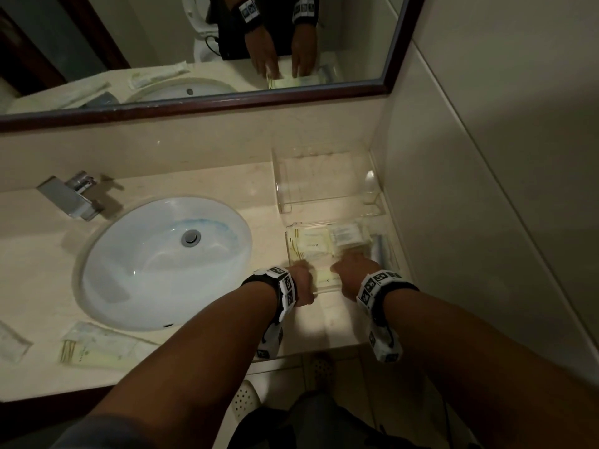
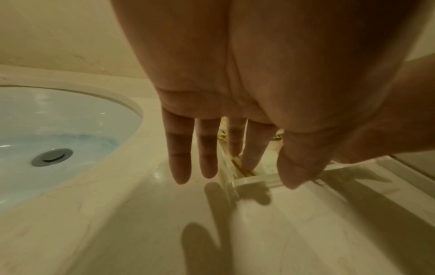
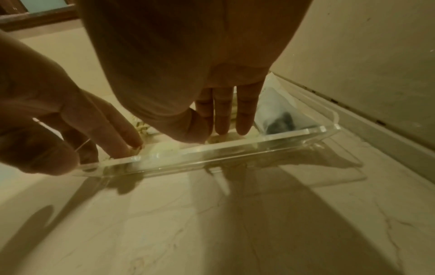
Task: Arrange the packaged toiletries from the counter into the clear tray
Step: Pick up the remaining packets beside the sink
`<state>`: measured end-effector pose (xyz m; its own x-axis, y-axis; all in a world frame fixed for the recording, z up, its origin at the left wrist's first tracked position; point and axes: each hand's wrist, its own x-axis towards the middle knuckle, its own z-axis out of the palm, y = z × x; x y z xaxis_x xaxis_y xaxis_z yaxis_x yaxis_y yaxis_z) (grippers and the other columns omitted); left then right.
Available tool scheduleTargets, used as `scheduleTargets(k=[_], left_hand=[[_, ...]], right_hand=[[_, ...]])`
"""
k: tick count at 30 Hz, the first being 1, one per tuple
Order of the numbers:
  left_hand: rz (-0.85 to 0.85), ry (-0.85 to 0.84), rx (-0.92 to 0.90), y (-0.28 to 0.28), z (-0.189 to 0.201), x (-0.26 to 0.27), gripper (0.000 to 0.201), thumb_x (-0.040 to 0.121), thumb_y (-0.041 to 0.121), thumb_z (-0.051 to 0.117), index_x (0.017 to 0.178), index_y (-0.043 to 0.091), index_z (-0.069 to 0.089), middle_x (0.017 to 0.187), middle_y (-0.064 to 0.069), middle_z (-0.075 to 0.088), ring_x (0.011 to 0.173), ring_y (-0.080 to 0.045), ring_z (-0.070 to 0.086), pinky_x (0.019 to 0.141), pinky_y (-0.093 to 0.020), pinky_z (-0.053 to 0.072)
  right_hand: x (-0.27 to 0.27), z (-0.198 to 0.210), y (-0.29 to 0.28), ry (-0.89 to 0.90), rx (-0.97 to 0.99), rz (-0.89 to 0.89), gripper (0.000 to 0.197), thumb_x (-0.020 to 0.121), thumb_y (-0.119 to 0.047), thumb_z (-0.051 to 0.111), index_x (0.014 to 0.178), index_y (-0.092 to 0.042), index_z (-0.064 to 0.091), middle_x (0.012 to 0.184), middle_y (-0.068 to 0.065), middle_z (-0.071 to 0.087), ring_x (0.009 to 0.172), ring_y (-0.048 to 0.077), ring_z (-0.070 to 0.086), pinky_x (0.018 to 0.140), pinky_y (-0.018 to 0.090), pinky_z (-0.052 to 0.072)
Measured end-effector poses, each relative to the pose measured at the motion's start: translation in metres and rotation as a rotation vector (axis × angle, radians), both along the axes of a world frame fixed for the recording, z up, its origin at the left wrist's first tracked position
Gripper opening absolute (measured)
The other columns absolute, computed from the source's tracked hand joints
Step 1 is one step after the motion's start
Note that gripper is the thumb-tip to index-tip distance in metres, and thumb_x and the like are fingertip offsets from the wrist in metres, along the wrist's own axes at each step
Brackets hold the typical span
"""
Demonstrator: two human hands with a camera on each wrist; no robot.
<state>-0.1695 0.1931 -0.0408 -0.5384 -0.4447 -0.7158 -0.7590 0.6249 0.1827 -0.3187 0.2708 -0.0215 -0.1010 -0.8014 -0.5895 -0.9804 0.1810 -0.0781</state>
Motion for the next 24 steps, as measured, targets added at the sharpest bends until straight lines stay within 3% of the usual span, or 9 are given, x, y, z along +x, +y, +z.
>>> scheduleTargets(k=[4, 10, 13, 19, 24], left_hand=[[0.036, 0.016, -0.003, -0.001, 0.005, 0.004, 0.049, 0.085, 0.03, 0.063, 0.125, 0.003, 0.059, 0.12, -0.012, 0.061, 0.108, -0.031, 0.062, 0.095, -0.04, 0.052], [0.219, 0.226, -0.075, -0.021, 0.035, 0.039, 0.047, 0.082, 0.037, 0.061, 0.126, 0.023, 0.062, 0.132, -0.003, 0.056, 0.113, -0.025, 0.061, 0.095, -0.034, 0.051], [0.354, 0.316, -0.178, -0.032, 0.046, 0.076, 0.043, 0.088, 0.033, 0.057, 0.131, 0.023, 0.059, 0.138, -0.001, 0.051, 0.121, -0.024, 0.057, 0.101, -0.036, 0.047], [0.501, 0.237, -0.193, -0.039, 0.059, 0.168, 0.045, 0.093, 0.03, 0.055, 0.136, 0.016, 0.057, 0.141, -0.01, 0.052, 0.124, -0.028, 0.054, 0.1, -0.033, 0.044], [0.636, 0.153, -0.191, -0.034, 0.056, 0.252, 0.046, 0.093, 0.032, 0.052, 0.138, 0.02, 0.054, 0.144, -0.007, 0.049, 0.126, -0.026, 0.052, 0.101, -0.033, 0.043]], right_hand=[[0.001, 0.009, -0.003, -0.027, 0.034, -0.026, 0.055, 0.09, -0.02, 0.058, 0.144, -0.029, 0.05, 0.147, 0.005, 0.046, 0.131, 0.024, 0.05, 0.105, 0.038, 0.046], [0.011, 0.036, -0.028, -0.03, -0.043, -0.037, 0.051, 0.091, -0.023, 0.057, 0.141, -0.033, 0.052, 0.14, 0.004, 0.047, 0.123, 0.025, 0.054, 0.102, 0.036, 0.047], [0.028, 0.049, -0.048, -0.037, -0.085, -0.018, 0.05, 0.09, -0.022, 0.057, 0.138, -0.034, 0.053, 0.14, 0.001, 0.048, 0.124, 0.023, 0.054, 0.101, 0.036, 0.047], [0.106, 0.052, -0.08, -0.036, -0.134, 0.093, 0.046, 0.094, -0.024, 0.05, 0.137, -0.038, 0.052, 0.142, -0.003, 0.046, 0.126, 0.02, 0.051, 0.1, 0.035, 0.044], [0.191, 0.05, -0.101, -0.032, -0.098, 0.269, 0.047, 0.093, -0.026, 0.05, 0.139, -0.038, 0.05, 0.143, -0.003, 0.044, 0.125, 0.021, 0.051, 0.099, 0.036, 0.046]])
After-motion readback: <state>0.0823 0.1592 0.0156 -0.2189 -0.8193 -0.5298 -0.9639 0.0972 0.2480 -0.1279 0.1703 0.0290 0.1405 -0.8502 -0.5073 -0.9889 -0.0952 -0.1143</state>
